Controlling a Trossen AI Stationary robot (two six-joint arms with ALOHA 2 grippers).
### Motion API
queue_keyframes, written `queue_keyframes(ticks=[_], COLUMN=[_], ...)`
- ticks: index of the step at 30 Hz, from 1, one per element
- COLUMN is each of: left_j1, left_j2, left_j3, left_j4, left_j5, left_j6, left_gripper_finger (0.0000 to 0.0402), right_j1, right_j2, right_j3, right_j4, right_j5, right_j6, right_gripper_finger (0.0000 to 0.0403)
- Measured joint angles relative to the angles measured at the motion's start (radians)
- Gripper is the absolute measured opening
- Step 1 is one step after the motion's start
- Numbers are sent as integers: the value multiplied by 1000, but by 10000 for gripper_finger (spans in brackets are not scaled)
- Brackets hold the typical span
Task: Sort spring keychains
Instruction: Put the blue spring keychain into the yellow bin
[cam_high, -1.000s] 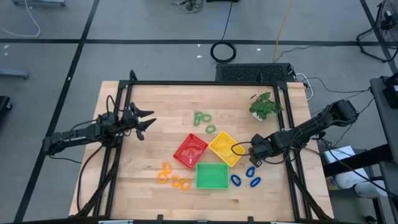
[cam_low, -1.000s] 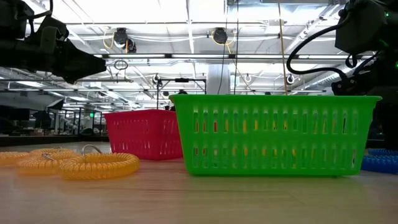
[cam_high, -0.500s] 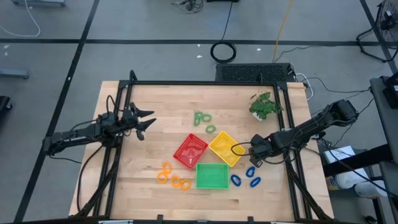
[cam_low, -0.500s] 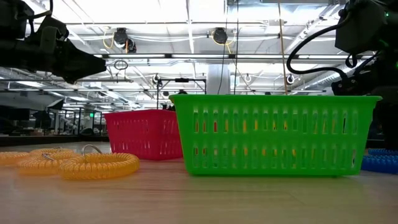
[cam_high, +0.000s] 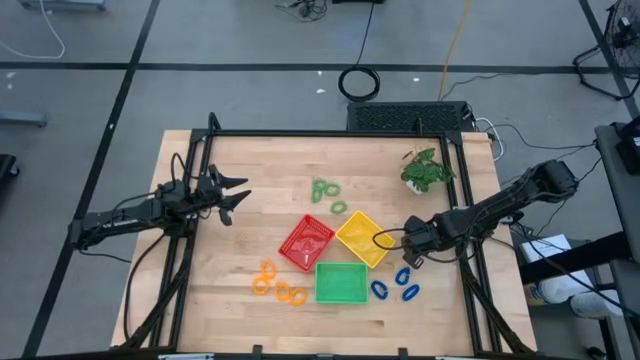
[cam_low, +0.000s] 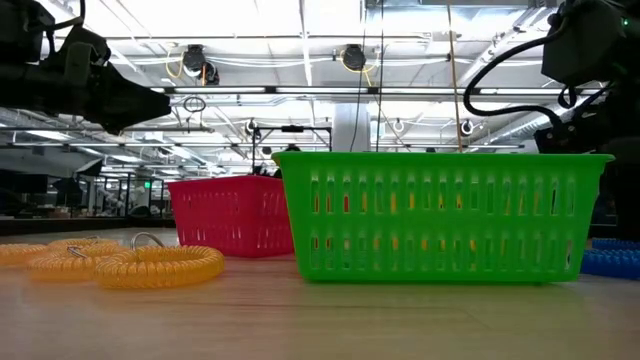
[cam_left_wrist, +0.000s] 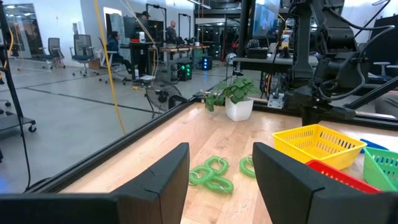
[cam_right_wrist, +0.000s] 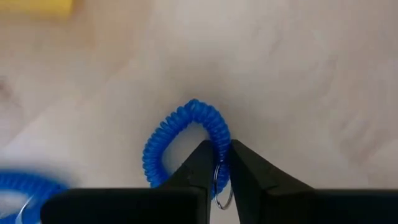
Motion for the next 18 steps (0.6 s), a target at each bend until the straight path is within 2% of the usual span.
queue_keyframes(ticks=[18], left_j1=[0], left_j2=[0], left_j3=[0], left_j4=[0], left_j5=[0], left_j6=[0], left_gripper_finger=[184], right_j1=[-1], right_j2=[-71], right_j3=[1], right_j4=[19], right_j5=[160], right_j6=[10], right_gripper_finger=[25])
